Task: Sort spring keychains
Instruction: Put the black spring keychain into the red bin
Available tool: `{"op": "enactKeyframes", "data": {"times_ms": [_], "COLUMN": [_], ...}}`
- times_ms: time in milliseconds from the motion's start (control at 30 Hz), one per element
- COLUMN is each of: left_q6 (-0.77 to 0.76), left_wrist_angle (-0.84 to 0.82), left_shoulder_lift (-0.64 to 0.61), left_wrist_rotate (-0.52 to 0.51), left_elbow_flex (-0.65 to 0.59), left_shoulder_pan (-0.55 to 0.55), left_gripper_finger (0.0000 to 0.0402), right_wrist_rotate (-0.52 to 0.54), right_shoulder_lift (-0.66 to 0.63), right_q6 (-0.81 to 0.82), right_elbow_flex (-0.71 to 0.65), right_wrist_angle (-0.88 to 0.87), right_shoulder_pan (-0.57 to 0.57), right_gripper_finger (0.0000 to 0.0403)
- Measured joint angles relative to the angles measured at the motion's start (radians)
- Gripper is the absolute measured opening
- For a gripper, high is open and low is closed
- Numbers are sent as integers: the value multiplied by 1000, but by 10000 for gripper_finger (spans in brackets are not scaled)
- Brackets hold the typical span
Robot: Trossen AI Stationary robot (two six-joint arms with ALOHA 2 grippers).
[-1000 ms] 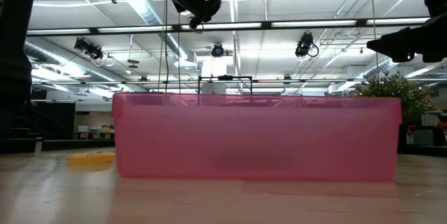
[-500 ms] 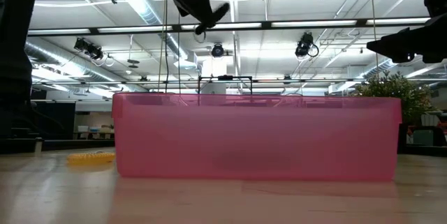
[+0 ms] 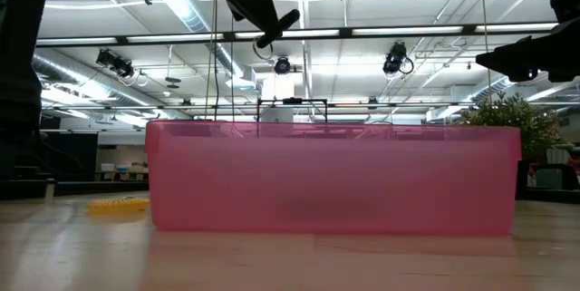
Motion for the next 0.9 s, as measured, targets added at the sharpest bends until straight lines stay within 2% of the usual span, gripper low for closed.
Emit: {"op": "enactKeyframes", "data": {"times_ms": [167,667,767,900], "left_q6": [0,-1,-9,-8], "left_wrist_angle": [6,21,32,46], "left_shoulder_lift": [0,0,0,0], "left_wrist_rotate": [-35,-32,-34,-34], "left_elbow_flex": [0,0,0,-1], "left_shoulder_pan": [0,0,0,0], "left_gripper_finger": [5,19,37,85], "right_wrist_rotate": [0,0,0,0], "right_shoulder_lift": [0,0,0,0], "right_q6": [0,0,0,0], "right_elbow_flex": [0,0,0,0], "right_wrist_angle": [0,0,0,0], "right_shoulder_pan": [0,0,0,0], "right_gripper_finger": [222,222,222,222]}}
